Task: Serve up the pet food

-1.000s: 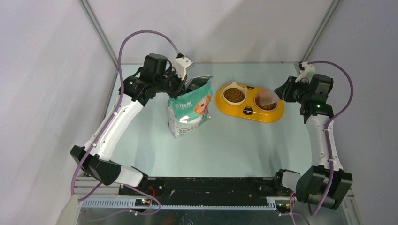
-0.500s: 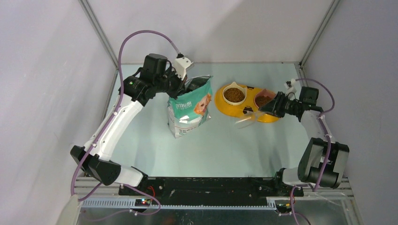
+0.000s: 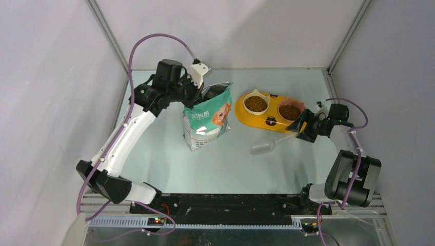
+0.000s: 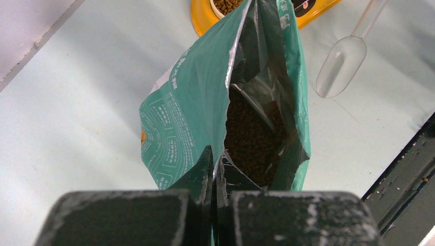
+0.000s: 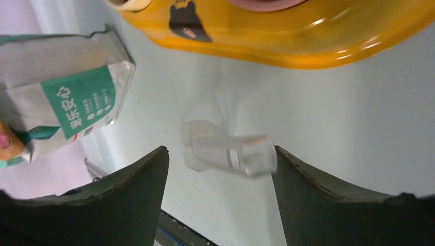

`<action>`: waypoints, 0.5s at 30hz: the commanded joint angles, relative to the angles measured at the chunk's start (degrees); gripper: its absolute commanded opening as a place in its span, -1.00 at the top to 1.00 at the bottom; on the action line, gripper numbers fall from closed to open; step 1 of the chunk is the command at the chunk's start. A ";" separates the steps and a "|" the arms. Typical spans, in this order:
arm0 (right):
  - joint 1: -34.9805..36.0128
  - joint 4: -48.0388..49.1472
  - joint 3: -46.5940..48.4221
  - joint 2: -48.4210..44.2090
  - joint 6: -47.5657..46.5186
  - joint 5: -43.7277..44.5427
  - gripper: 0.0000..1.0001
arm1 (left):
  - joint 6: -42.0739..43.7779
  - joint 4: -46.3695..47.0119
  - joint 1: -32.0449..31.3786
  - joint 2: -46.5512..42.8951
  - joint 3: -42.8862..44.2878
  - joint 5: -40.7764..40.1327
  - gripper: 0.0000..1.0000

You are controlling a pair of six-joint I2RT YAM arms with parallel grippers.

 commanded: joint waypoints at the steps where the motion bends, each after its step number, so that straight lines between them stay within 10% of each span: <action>1: -3.56 -6.00 7.91 -0.35 -5.97 3.57 -0.50 | 0.34 -1.72 -0.25 -2.36 0.36 2.40 1.00; 15: 17.43 -18.82 37.83 2.47 -37.64 -12.04 -0.44 | 6.85 -2.37 -0.25 -5.85 -2.01 9.54 1.00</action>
